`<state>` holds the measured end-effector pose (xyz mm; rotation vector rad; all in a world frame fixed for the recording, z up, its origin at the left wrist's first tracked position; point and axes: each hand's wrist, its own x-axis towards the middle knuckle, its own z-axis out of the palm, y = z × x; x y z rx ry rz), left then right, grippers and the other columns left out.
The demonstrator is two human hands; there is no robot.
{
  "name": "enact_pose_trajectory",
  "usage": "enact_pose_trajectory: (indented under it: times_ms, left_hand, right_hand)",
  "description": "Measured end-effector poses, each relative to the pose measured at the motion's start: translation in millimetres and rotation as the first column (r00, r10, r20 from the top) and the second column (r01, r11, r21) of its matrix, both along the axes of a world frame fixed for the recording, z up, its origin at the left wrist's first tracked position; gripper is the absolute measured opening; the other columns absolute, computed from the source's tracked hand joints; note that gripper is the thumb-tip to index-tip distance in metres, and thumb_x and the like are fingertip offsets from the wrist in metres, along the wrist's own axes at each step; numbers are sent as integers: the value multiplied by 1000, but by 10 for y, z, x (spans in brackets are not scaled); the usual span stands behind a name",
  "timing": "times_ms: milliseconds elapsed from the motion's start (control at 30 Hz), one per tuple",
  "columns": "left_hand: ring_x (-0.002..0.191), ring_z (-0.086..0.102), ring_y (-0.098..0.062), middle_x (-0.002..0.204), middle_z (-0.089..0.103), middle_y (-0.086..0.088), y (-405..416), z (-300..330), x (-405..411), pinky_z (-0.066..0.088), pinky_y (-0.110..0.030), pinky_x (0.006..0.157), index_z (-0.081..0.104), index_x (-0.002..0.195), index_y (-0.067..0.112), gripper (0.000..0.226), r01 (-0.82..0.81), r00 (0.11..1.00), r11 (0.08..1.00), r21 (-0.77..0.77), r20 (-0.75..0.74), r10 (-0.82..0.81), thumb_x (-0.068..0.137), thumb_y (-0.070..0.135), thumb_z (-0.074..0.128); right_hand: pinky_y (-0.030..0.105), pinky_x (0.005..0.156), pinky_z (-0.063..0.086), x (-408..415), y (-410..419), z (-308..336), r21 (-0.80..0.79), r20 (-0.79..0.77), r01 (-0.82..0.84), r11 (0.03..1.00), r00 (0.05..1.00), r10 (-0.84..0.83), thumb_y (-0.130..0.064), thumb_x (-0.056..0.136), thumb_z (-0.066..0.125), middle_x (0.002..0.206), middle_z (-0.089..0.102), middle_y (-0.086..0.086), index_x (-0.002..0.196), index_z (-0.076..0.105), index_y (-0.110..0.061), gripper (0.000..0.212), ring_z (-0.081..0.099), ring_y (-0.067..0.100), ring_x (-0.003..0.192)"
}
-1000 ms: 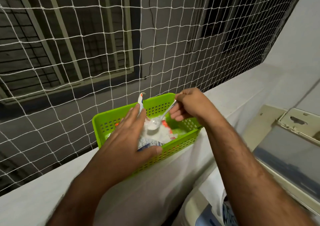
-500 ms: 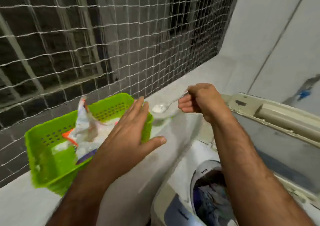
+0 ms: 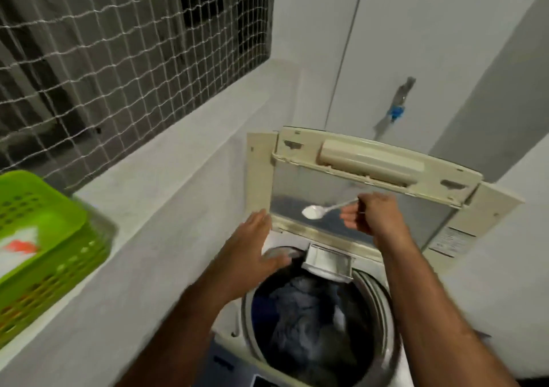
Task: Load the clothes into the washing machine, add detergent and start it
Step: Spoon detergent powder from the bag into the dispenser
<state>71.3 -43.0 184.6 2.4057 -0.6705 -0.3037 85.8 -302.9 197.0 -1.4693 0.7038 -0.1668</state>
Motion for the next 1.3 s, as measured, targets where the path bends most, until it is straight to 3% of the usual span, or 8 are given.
enact_pose_trajectory:
  times_ms: [167, 267, 333, 433, 633, 1033, 1167, 1300]
  left_hand:
    - [149, 6, -16, 162, 3, 1, -554, -720, 198, 11, -32, 120, 7, 154, 17, 89, 87, 983, 988, 129, -173, -64, 89, 57, 53]
    - [142, 27, -25, 154, 29, -6, -849, -1025, 300, 24, -37, 116, 29, 147, 11, 84, 136, 988, 954, 268, -108, -110, 85, 63, 53]
    - [146, 19, -24, 159, 19, -9, -1028, -1188, 323, 17, -37, 118, 21, 151, 10, 88, 162, 984, 922, 352, -124, -126, 87, 63, 50]
    - [149, 6, -27, 162, -1, -12, -1194, -1430, 330, 10, -38, 118, 4, 154, 9, 92, 215, 960, 897, 387, -253, -121, 90, 58, 49]
    - [149, 1, -29, 161, -6, -14, -1346, -1711, 303, 15, -40, 120, 3, 153, 7, 96, 222, 943, 883, 414, -321, -86, 89, 56, 54]
    - [149, 0, -29, 161, -5, -15, -1310, -1768, 281, 11, -41, 121, 5, 153, 8, 94, 185, 961, 903, 389, -263, -83, 88, 55, 54]
    - [149, -1, -27, 161, -6, -13, -1157, -1585, 274, 10, -40, 121, 3, 153, 10, 93, 133, 970, 941, 310, -236, -60, 89, 54, 54]
    - [149, 1, -23, 162, -3, -10, -844, -1180, 227, 10, -36, 121, 6, 153, 11, 88, 67, 990, 970, 236, -134, -36, 91, 52, 53]
  right_hand:
    - [25, 36, 50, -187, -451, -657, -57, -68, 174, 983, 982, -178, -4, 99, 37, 59, 62, 18, 73, 54, -1, 31, 62, 18, 37]
    - [39, 51, 59, -211, -608, -1061, -117, -106, 219, 969, 967, -232, -8, 98, 40, 67, 65, 20, 73, 56, -5, 29, 66, 28, 52]
    - [52, 64, 60, -197, -673, -1312, -161, -150, 220, 962, 958, -244, -14, 94, 43, 70, 67, 20, 74, 56, -8, 25, 67, 34, 62]
    - [52, 68, 59, -176, -654, -1589, -311, -206, 172, 934, 948, -244, -23, 94, 43, 71, 68, 16, 73, 57, -10, 29, 67, 36, 68]
    - [34, 68, 43, -198, -454, -1799, -571, -225, -57, 819, 970, -89, -19, 98, 47, 81, 70, 13, 78, 62, -6, 27, 61, 32, 76]
    - [32, 73, 53, -347, -249, -1821, -816, -120, -178, 550, 983, 140, -21, 98, 55, 86, 74, 4, 97, 73, -13, 20, 67, 22, 78]
    - [30, 60, 42, -335, -203, -1623, -769, -40, -66, 636, 998, 55, -20, 98, 49, 69, 65, 0, 77, 65, -12, 27, 59, 21, 64]
    - [27, 64, 39, -283, -62, -1270, -532, 60, 194, 824, 980, -192, -15, 97, 49, 65, 61, -2, 72, 61, -13, 28, 56, 13, 62]
